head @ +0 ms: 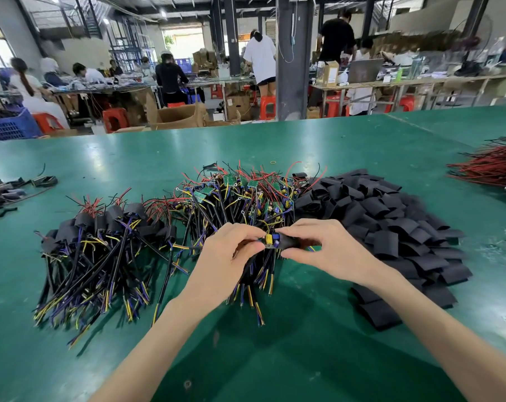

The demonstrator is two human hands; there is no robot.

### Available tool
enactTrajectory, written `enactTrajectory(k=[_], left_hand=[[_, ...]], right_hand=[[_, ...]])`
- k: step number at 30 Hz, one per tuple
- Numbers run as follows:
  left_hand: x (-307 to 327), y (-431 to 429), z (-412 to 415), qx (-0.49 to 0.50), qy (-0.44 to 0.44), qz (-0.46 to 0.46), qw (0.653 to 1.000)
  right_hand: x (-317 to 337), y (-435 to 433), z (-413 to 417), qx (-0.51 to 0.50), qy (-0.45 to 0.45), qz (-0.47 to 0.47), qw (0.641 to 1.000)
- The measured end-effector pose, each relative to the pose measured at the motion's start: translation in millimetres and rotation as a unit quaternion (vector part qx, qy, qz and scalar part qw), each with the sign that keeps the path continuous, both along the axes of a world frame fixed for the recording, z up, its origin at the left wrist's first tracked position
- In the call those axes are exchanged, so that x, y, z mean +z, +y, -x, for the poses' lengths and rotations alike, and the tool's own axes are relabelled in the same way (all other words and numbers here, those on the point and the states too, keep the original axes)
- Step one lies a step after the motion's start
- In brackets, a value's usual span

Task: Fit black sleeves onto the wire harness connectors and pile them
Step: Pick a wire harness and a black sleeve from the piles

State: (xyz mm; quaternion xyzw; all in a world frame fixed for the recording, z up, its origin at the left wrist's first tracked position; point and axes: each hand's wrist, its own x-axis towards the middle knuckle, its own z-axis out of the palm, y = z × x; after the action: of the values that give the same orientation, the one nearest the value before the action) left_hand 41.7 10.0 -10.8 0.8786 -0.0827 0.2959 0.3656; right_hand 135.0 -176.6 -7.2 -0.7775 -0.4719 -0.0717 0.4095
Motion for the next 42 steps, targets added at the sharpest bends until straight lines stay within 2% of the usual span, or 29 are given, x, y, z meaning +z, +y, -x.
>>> enactTrajectory(k=[2,10,16,21,25,30,32,36,42], left_hand=[[0.3,-0.1,0.7,-0.001,-0.003,-0.005,1.000],[-4.6,-1.9,-1.5,0.002,0.004,-0.018,1.000],[-3.8,-3.3,-0.3,-0.026,0.016,0.030,0.999],[-3.7,-4.5,0.2,-0.023,0.024,0.050,0.998],[-1.0,-5.0,0.6,-0.025,0.014,0.065,0.997],[-4.0,-6.5,0.7,-0.035,0.041,0.108,0.993],[-4.1,-6.6,0.9,-0.042,0.050,0.113,0.991],[-0.9,-5.2,-0.1,-0.046,0.057,0.094,0.993],[1.2,-4.2,2.4,-0.028,0.057,0.101,0.993]], right_hand=[[0.3,0.2,0.1,0.006,0.004,0.002,1.000],[-1.8,5.7,8.7,0.003,-0.115,0.021,0.993],[3.1,3.1,7.2,0.020,-0.069,0.021,0.997],[1.4,4.1,9.2,0.008,-0.073,0.004,0.997],[-4.7,8.4,12.9,-0.009,-0.149,0.008,0.989],[-14.6,13.0,15.6,-0.048,-0.273,0.049,0.960],[-15.8,14.0,15.2,-0.046,-0.265,0.045,0.962],[-12.5,12.3,11.9,-0.034,-0.189,0.010,0.981],[-13.7,13.4,13.9,-0.032,-0.172,0.006,0.985]])
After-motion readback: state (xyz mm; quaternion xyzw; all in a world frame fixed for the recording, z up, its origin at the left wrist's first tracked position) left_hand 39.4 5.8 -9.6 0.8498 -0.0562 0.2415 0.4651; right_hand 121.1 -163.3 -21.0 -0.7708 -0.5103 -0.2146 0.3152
